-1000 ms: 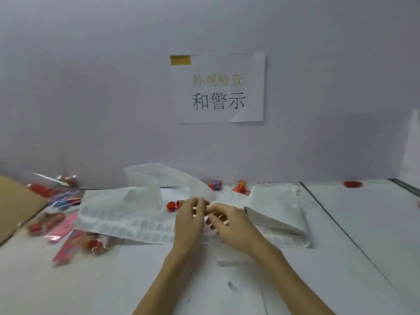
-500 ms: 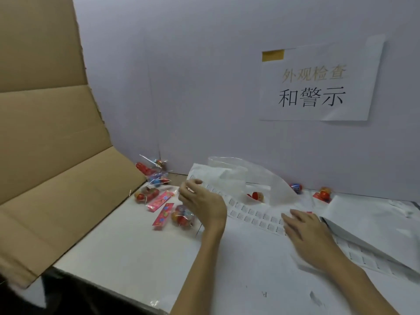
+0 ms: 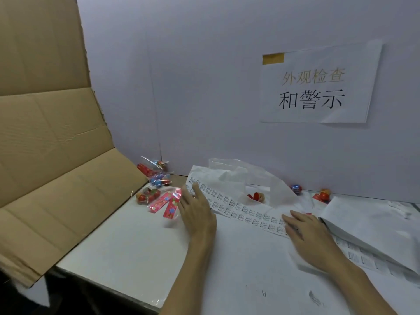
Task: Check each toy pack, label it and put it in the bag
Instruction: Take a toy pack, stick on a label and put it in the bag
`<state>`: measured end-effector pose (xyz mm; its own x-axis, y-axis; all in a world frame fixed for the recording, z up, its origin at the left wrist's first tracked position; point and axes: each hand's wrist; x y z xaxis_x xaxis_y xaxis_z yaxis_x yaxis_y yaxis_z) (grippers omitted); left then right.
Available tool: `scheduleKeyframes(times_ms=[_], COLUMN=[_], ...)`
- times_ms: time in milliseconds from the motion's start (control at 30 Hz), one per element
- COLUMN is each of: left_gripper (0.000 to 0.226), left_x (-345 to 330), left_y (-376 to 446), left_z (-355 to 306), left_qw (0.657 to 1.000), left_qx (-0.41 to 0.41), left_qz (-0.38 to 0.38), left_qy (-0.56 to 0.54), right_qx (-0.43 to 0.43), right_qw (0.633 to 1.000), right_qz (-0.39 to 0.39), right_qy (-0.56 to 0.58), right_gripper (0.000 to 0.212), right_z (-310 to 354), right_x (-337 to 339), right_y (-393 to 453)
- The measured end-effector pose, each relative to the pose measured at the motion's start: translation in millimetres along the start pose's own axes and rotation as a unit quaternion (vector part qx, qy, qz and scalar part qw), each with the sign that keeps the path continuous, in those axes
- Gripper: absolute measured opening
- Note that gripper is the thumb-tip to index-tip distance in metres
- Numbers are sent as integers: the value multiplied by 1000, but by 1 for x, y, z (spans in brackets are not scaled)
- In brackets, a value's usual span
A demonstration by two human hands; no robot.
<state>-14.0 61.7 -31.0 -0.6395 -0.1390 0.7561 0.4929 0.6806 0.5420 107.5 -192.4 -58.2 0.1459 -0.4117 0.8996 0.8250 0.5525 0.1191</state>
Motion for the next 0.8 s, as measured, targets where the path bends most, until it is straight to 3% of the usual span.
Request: scheduleKeyframes(times_ms=[133,267,367,500,533,667,733,800], left_gripper=[69,70,76,84,84,90,89,78], left_x=[5,-4,-15,-27,-29,-28,-26,-25], left_y=[-1,-19,-37,-50,-51,-50,-48,-46], left_z=[-33,-79,-101,-106,-105,-99,-95,-93], left_qw=[978,924,886,862,860,847,852,867], left_qx=[-147,-329,-417,-428,-424,-385,-361,-308], left_qz=[-125,-85,-23,58,62,118,100,53], left_qy=[-81,-177,-199,-264,-278,-347,-365,-387], right_qx=[4,-20,-63,-86,-77,-64,-73,-58], right_qw=[998,988,950,841,831,841,839,868], right_qz=[-9,-14,-48,13,19,-32,-69,-87], right_qy=[64,155,301,534,550,536,534,485], right_gripper=[40,33,31,38,38,26,21,21], right_z=[6,18,23,23,21,16,11,5], right_x=[9,16,24,34,32,22,22,25], right_y=[-8,-15,-16,-12,-12,-7,-6,-7])
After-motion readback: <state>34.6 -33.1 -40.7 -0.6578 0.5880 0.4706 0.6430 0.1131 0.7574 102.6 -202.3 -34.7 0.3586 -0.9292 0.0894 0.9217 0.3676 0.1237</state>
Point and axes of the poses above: each hand's wrist, its own y-axis towards the middle knuckle, its own x-axis out of the back of the hand, z = x × y, and after that the axes turned 3 degrees about -x, right-handed
